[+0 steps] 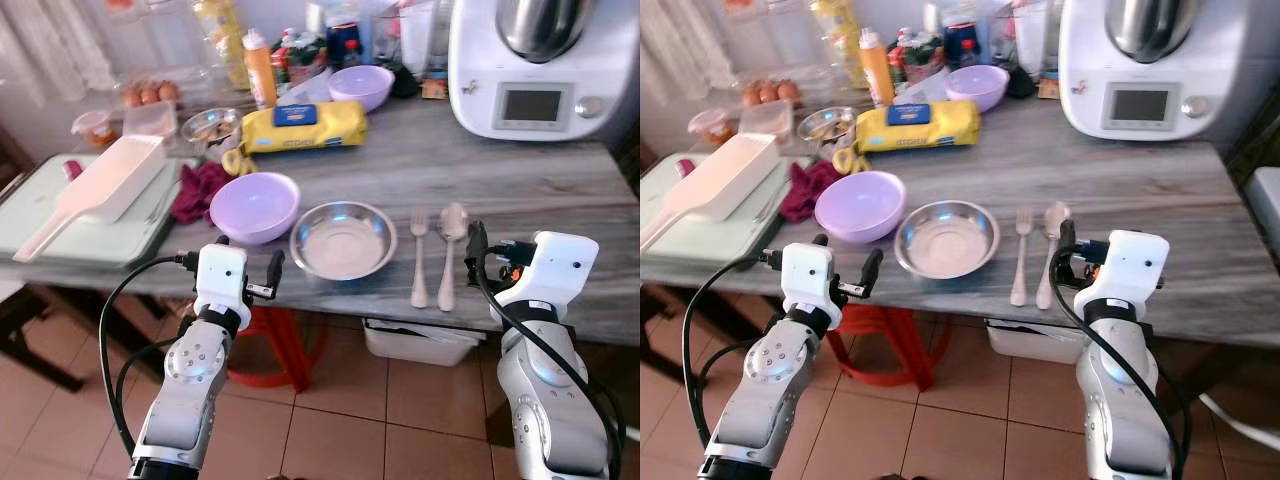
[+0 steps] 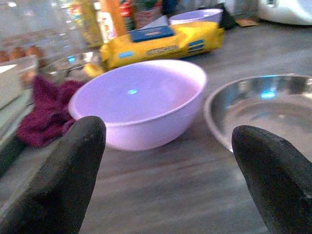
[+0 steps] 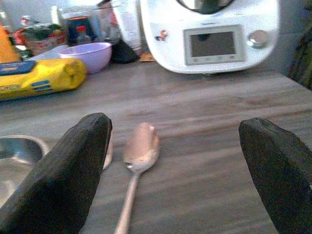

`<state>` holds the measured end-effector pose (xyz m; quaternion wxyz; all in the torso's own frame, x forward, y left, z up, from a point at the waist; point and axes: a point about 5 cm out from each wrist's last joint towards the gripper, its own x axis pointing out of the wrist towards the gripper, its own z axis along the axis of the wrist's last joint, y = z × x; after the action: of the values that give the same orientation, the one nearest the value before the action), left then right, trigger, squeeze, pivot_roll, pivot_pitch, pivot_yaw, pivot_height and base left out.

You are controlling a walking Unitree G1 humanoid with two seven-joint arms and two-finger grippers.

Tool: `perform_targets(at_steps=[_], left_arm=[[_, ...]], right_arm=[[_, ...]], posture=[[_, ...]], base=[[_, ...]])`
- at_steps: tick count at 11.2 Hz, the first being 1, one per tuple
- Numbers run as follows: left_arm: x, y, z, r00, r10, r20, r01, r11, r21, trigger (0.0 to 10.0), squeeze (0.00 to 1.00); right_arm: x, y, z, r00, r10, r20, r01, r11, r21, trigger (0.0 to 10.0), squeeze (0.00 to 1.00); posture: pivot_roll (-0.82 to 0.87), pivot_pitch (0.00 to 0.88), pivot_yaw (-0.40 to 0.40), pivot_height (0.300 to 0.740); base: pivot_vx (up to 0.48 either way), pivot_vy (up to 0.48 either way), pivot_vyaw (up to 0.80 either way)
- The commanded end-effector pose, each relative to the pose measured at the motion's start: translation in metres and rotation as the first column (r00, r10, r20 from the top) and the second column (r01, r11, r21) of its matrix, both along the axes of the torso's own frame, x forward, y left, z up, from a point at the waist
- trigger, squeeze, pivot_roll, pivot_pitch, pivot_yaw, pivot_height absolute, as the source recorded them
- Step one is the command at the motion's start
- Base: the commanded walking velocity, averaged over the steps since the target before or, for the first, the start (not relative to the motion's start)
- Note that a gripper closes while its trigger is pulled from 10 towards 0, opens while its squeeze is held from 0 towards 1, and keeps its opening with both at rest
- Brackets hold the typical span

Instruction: Setting the table

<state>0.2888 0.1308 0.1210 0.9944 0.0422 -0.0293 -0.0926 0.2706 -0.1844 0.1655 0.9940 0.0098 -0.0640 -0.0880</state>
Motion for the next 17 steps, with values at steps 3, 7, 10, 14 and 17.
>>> perform_targets(at_steps=[3,7,10,14,17], left_arm=[[0.0,0.007,-0.005,1.0,0.016,-0.026,-0.015,0.999,0.03,10.0,0.0],[-0.002,0.007,-0.007,0.999,0.003,-0.036,-0.002,0.999,0.036,10.0,0.0],[-0.003,0.007,-0.008,0.999,-0.013,-0.042,0.015,0.999,0.037,10.0,0.0],[-0.004,0.004,-0.009,0.997,-0.076,-0.031,0.077,0.997,0.022,10.0,0.0],[-0.007,-0.006,-0.006,0.986,-0.168,-0.023,0.167,0.985,-0.032,10.0,0.0]], right_arm=[[0.001,0.005,0.001,1.0,0.016,0.007,-0.016,1.0,0.008,10.0,0.0],[0.0,0.005,-0.002,1.0,0.008,-0.001,-0.008,1.0,0.016,10.0,0.0],[0.0,0.004,-0.003,1.0,-0.004,-0.006,0.004,1.0,0.02,10.0,0.0],[-0.001,0.002,-0.005,1.0,-0.027,-0.011,0.027,1.0,0.012,10.0,0.0],[0.001,0.001,-0.005,0.999,-0.037,-0.012,0.037,0.999,0.013,10.0,0.0]], posture=[[-0.1,0.066,0.121,0.74],[-0.1,0.073,0.127,0.74],[-0.1,0.077,0.13,0.74],[-0.1,0.083,0.134,0.74],[-0.09,0.087,0.136,0.74]], base=[[-0.28,0.0,0.0],[-0.335,0.0,0.0],[-0.337,0.0,0.0],[-0.146,0.0,0.0],[0.0,0.0,0.0]])
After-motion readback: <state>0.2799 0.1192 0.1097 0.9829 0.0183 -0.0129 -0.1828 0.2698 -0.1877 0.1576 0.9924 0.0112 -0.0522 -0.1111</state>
